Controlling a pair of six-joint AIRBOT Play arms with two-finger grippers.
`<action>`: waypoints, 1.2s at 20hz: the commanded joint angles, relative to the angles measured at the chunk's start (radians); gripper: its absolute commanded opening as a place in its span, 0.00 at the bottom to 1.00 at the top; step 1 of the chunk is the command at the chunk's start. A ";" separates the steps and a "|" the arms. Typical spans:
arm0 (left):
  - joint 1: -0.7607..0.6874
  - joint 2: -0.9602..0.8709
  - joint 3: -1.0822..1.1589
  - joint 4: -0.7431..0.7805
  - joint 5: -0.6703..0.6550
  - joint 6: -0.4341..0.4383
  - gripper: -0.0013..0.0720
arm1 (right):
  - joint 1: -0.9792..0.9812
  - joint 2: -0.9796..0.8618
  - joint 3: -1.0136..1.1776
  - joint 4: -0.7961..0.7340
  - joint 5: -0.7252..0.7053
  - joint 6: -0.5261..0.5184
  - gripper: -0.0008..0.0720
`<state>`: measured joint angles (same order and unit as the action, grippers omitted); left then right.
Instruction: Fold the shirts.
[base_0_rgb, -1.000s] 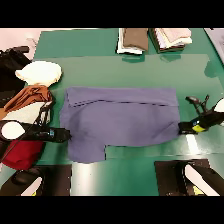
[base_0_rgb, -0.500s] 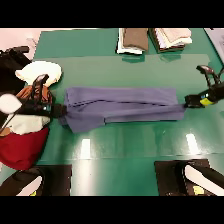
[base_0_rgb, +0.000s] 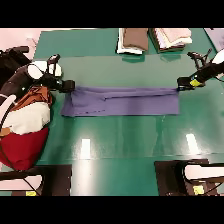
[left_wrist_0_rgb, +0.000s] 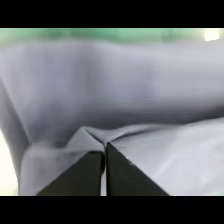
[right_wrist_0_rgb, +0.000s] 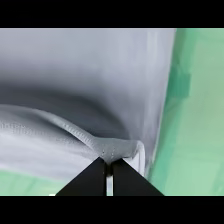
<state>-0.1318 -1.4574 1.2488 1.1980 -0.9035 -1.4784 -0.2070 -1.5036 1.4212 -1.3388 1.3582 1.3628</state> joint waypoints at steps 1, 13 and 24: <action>0.002 -0.071 0.058 -0.009 0.050 0.013 0.10 | -0.002 -0.103 0.081 0.092 -0.018 0.000 0.05; -0.008 -0.070 0.204 -0.088 -0.161 0.013 0.05 | -0.342 -0.122 -0.060 0.299 0.076 -0.137 0.80; -0.290 -0.135 0.206 -0.084 0.034 -0.040 0.05 | -0.184 -0.122 -0.299 0.455 -0.138 -0.267 0.47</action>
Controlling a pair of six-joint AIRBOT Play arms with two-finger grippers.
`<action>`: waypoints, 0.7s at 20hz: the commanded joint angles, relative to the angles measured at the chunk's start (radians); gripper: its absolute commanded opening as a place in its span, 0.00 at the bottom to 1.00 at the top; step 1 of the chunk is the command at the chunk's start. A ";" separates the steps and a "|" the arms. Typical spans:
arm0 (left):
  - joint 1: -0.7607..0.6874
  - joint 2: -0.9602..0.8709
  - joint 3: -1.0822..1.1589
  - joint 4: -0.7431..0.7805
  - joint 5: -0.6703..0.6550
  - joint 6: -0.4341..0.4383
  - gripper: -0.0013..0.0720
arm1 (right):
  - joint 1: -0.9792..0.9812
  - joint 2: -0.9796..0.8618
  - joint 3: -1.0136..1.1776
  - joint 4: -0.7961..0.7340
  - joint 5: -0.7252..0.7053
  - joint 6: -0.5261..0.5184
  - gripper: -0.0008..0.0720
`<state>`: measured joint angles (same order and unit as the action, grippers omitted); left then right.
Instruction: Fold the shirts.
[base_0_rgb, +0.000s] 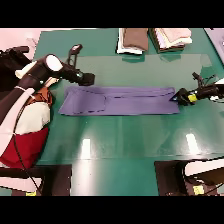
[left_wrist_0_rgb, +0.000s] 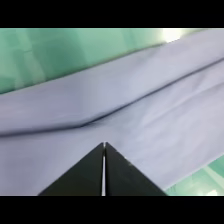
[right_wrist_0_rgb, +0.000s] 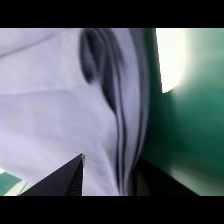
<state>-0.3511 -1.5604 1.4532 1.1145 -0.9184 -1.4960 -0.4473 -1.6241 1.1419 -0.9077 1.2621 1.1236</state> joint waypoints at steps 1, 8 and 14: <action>-0.095 -0.052 0.002 -0.002 0.076 -0.023 0.05 | 0.077 0.000 -0.018 0.024 -0.044 -0.034 0.21; -0.212 -0.255 0.141 -0.049 0.134 -0.033 0.05 | 0.139 0.164 0.241 0.079 0.081 0.022 0.03; -0.238 -0.377 0.198 -0.140 0.123 0.012 0.05 | 0.317 0.249 0.476 0.138 0.138 0.112 0.03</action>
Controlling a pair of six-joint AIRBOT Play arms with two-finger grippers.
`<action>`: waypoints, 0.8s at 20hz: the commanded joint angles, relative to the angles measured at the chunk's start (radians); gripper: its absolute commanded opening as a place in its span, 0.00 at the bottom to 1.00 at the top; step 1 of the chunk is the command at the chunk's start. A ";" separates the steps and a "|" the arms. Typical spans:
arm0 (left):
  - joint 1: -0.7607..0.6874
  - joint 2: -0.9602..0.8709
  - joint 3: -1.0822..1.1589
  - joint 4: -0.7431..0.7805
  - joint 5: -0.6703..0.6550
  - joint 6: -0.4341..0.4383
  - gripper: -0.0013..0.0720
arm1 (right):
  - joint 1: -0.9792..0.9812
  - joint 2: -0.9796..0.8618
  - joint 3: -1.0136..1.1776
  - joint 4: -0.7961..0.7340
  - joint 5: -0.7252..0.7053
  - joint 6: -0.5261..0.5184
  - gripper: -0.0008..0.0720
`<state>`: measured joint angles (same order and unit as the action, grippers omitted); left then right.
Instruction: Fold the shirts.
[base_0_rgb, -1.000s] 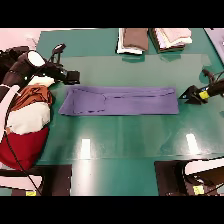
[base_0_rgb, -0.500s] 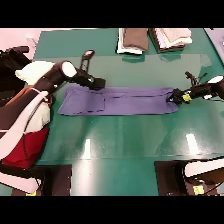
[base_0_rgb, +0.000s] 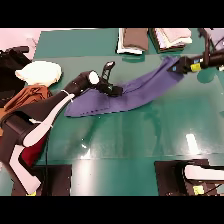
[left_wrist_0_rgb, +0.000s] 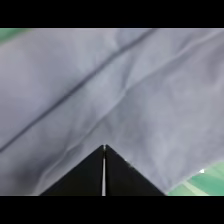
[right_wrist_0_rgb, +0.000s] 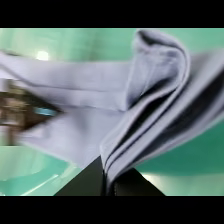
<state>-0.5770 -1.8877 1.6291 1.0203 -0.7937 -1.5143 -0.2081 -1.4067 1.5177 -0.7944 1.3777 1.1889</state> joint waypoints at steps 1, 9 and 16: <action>-0.013 -0.055 0.023 -0.055 -0.005 0.031 0.05 | 0.115 0.031 0.132 0.024 0.018 0.063 0.03; 0.038 -0.029 0.161 0.029 -0.134 0.030 0.05 | 0.309 0.031 0.233 0.028 -0.027 0.098 0.03; 0.330 0.293 0.226 0.196 -0.272 0.028 0.05 | 0.581 -0.133 0.331 0.096 -0.141 0.103 0.03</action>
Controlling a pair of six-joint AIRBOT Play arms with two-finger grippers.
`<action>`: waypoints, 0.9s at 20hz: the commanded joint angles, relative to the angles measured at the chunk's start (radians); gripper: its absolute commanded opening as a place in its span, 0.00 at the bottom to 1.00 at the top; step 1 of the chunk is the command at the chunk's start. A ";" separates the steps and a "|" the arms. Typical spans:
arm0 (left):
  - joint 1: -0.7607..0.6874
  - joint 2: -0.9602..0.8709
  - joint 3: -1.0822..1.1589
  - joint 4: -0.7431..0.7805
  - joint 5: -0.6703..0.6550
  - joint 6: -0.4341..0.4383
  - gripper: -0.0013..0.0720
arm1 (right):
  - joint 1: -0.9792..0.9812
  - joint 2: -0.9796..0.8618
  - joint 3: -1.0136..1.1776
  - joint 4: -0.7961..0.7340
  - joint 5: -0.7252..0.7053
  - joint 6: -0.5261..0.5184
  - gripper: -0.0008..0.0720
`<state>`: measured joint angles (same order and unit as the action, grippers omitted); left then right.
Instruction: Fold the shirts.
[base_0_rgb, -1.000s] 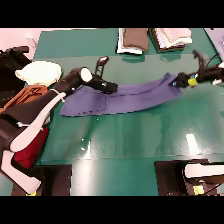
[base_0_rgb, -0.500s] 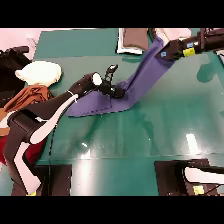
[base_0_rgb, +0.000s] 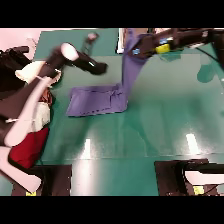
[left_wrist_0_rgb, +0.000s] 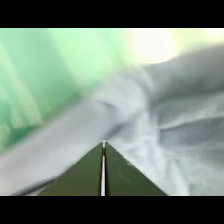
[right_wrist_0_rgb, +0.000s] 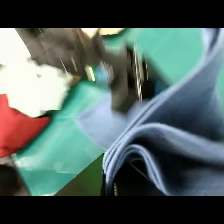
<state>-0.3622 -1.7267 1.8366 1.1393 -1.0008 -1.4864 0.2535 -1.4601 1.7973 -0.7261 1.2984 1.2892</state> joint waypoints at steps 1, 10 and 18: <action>0.165 0.197 0.019 0.107 -0.077 0.002 0.05 | 0.182 -0.135 0.085 0.027 -0.108 0.001 0.03; 0.346 0.481 0.018 0.233 -0.173 0.002 0.05 | 0.392 -0.359 0.151 -0.005 -0.404 -0.005 0.51; 0.156 0.445 -0.057 0.234 -0.106 0.014 0.05 | -0.023 -0.108 -0.419 -0.156 -0.204 0.023 0.87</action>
<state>-0.1524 -1.2728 1.8076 1.3712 -1.1336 -1.4757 0.3649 -1.6176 1.5448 -0.8608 1.0203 1.2934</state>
